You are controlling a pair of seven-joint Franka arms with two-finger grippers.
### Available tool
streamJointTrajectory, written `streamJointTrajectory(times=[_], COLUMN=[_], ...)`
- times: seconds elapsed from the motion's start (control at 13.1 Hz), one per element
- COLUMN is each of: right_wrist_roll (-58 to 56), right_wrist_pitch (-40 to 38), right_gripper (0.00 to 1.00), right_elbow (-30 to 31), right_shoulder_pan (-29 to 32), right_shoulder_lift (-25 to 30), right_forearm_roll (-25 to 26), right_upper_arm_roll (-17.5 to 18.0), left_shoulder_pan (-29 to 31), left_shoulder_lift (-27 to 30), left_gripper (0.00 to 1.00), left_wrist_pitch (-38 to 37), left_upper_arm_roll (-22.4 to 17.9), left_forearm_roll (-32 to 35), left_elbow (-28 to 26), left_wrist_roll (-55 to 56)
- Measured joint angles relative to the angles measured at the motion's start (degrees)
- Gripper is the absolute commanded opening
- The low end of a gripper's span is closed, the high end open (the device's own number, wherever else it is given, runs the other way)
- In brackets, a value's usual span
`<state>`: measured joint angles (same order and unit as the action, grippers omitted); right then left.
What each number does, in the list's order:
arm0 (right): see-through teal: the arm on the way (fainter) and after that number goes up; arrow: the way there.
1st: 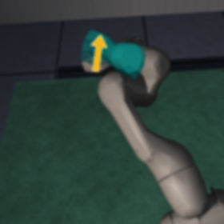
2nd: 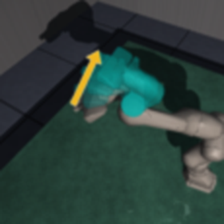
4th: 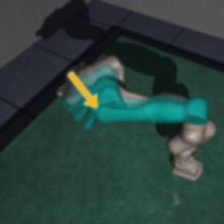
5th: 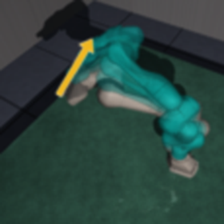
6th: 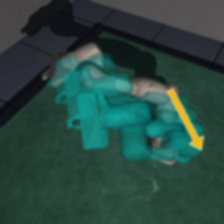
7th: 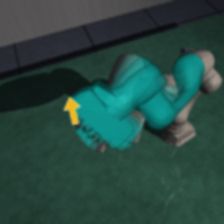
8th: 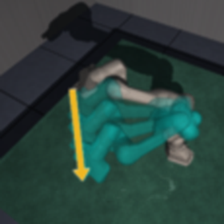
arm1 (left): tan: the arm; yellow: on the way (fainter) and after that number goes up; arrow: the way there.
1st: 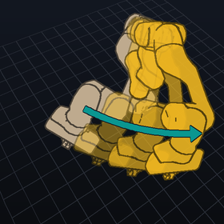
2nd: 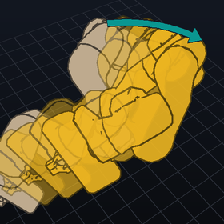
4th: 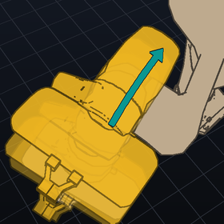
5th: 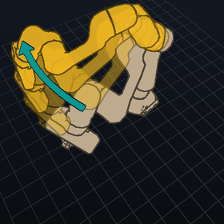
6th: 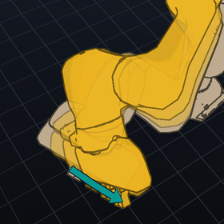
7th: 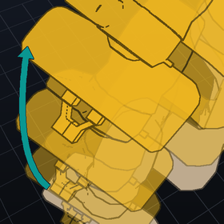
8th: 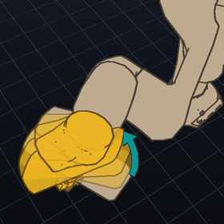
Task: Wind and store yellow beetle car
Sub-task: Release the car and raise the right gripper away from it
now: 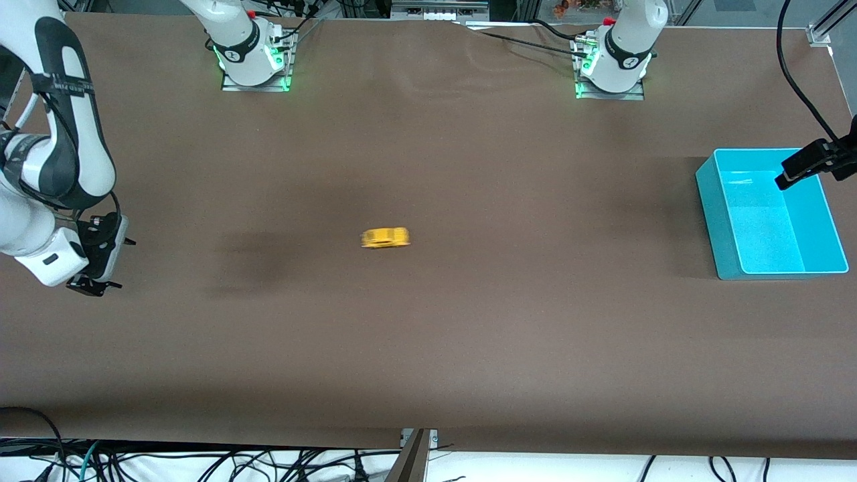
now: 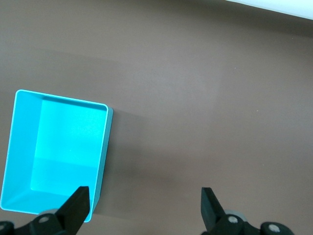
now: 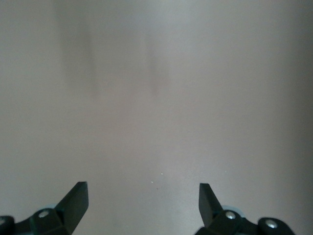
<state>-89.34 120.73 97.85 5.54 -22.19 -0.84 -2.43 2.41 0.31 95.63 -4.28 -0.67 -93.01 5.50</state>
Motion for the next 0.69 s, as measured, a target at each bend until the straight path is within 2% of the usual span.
streamJointTrajectory(times=[0.23, 0.46, 0.69], right_wrist_roll=[16.01, 37.06, 56.72], right_wrist_pitch=[-9.94, -19.42, -24.84], right_gripper=[1.00, 1.00, 1.00], right_elbow=[-4.93, -11.50, -14.95], right_shoulder_pan=[-0.38, -0.40, -0.44], right_shoulder_lift=[2.86, 4.13, 5.24], right_forearm_roll=[-0.01, -0.02, -0.02], right_upper_arm_roll=[2.76, 5.75, 8.70], left_shoulder_pan=[0.00, 0.99, 2.51], left_shoulder_lift=[-0.20, -1.19, -1.60], left_gripper=[1.00, 1.00, 1.00], left_wrist_pitch=[0.00, -0.83, -6.88], left_upper_arm_roll=[0.03, -0.40, -0.71], left_forearm_roll=[0.00, 0.00, 0.00], left_elbow=[0.03, 0.03, 0.03], left_wrist_roll=[0.00, 0.11, 2.64])
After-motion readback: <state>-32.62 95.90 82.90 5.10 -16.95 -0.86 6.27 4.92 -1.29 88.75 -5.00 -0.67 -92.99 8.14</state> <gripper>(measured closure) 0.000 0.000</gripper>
